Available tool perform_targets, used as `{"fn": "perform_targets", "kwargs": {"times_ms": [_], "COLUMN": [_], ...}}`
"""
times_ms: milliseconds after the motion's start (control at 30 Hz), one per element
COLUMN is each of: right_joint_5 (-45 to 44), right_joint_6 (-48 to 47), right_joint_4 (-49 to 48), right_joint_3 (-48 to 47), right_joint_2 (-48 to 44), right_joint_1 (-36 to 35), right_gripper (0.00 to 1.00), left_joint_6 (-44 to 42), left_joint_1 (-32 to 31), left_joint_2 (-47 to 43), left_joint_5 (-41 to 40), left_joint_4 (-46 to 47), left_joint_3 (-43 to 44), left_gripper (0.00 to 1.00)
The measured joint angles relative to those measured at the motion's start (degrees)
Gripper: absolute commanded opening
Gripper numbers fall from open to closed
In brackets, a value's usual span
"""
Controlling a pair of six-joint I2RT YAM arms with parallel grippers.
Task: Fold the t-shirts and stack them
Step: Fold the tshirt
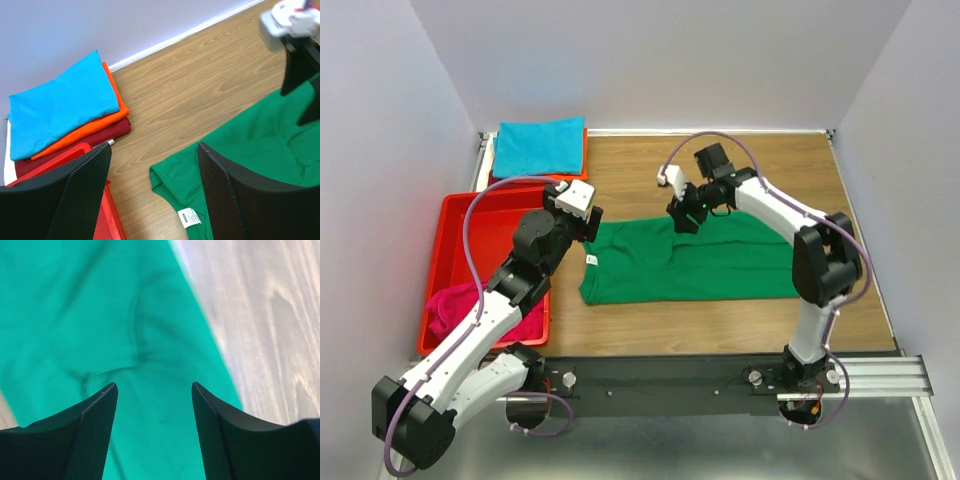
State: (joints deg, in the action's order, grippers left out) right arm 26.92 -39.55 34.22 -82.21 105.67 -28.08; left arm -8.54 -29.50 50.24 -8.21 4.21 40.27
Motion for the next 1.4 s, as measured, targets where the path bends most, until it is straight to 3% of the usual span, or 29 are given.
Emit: {"fn": "perform_targets", "kwargs": {"times_ms": [233,400,867,1067,1133,1267,1400], "right_joint_5": [7.1,8.7,15.3,17.3,17.5,16.2,13.0], "right_joint_6": [8.7,13.6,14.5,11.0,10.0,9.9,13.5], "right_joint_4": [0.3,0.6,3.5,7.0,8.3,9.9,9.8], "right_joint_3": [-16.7,-24.8,-27.2,-26.7,-26.6,-26.7,-29.0], "right_joint_2": [17.5,26.1,29.9,29.9,29.9,30.3,31.1], "right_joint_1": [7.8,8.7,8.3,6.6,6.2,5.9,6.1], "right_gripper": [0.68,0.68,0.60,0.43,0.20,0.01,0.01], "left_joint_6": [-0.1,-0.2,-0.3,-0.5,-0.5,-0.5,-0.5], "left_joint_1": [0.0,0.0,0.0,0.0,0.0,0.0,0.0], "left_joint_2": [0.0,0.2,1.1,1.1,1.1,1.2,1.3], "left_joint_5": [-0.1,-0.1,-0.1,-0.1,-0.1,-0.1,-0.1], "left_joint_4": [0.0,0.0,0.0,0.0,0.0,0.0,0.0], "left_joint_3": [0.0,0.0,0.0,0.0,0.0,0.0,0.0], "left_gripper": [0.77,0.77,0.77,0.77,0.77,0.77,0.77]}}
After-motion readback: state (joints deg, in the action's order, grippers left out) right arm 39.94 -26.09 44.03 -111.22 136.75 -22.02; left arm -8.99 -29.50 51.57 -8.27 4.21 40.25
